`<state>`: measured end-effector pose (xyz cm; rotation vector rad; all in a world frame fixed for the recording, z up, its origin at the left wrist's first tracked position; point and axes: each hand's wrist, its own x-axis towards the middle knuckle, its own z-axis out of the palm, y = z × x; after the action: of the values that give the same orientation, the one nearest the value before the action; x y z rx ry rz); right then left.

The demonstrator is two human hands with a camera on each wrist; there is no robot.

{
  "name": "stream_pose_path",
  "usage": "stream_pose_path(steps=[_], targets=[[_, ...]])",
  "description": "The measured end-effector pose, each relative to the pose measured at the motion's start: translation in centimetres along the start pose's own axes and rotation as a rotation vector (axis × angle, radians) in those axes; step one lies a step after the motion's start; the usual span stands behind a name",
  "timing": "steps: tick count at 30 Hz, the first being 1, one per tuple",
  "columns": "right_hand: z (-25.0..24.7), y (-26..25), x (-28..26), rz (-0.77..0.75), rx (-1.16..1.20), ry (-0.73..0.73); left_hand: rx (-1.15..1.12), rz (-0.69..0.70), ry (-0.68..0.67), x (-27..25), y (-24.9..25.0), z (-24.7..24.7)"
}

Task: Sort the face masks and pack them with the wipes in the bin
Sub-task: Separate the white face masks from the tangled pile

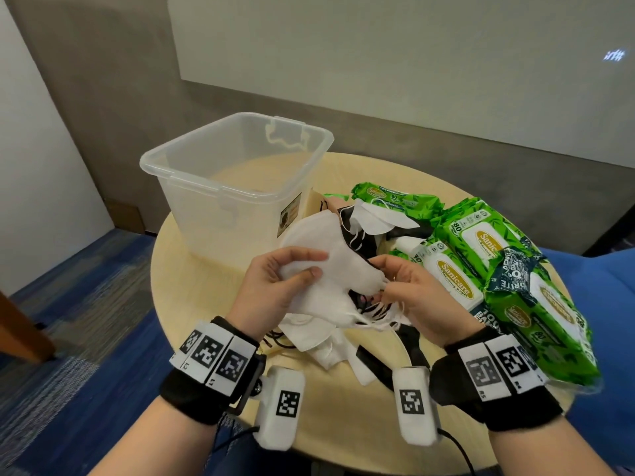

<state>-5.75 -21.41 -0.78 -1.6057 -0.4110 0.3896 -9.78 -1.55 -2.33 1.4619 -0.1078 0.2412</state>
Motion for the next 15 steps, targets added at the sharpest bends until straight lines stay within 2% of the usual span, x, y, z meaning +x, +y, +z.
stream_pose_path(steps=[4,9,12,15], targets=[[-0.1,0.3,0.1,0.066,-0.131,-0.078,0.072,0.033,0.045,0.1,-0.2,-0.8],[-0.6,-0.2,1.7,0.097,-0.113,-0.037,0.160,0.039,0.077,1.0,-1.1,-1.1],[-1.0,-1.0,3.2,0.100,-0.135,-0.001,0.238,0.075,-0.015,1.7,-1.5,-1.0],[-0.4,-1.3,4.1,0.067,-0.213,-0.051,0.377,0.156,-0.175,2.2,-1.8,-0.7]])
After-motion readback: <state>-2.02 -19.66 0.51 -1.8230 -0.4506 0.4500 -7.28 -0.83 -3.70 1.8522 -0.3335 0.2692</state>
